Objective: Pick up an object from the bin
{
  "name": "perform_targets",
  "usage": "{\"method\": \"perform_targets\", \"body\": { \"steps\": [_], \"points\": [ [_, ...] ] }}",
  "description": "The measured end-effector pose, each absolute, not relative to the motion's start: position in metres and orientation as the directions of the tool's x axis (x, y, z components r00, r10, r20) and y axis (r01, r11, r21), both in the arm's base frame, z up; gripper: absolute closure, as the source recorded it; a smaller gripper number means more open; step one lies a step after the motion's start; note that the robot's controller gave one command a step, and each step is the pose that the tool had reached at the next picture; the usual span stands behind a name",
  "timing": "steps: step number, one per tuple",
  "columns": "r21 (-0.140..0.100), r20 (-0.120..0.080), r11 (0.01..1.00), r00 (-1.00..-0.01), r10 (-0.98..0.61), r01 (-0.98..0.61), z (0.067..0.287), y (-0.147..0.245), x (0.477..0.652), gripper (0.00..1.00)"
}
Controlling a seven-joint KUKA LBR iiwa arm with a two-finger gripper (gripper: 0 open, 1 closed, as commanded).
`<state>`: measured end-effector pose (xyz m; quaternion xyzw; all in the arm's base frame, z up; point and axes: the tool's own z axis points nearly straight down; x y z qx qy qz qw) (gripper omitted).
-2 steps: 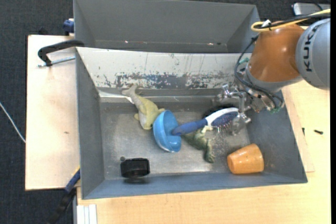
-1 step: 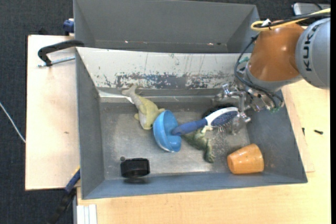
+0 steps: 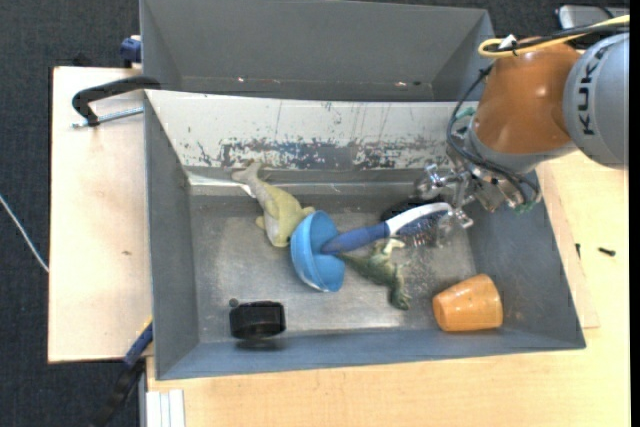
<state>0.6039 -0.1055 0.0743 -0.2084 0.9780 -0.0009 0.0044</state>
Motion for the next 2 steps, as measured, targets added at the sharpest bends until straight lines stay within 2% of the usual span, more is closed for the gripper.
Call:
{"method": "perform_targets", "body": {
  "steps": [1, 2],
  "points": [
    [-0.006, -0.010, 0.914, -0.914, -0.406, -0.406, 0.132, -0.105, 0.607, 1.00],
    [-0.007, -0.013, 0.914, -0.914, -0.405, -0.405, 0.204, -0.104, 0.610, 1.00]
  ]
}}
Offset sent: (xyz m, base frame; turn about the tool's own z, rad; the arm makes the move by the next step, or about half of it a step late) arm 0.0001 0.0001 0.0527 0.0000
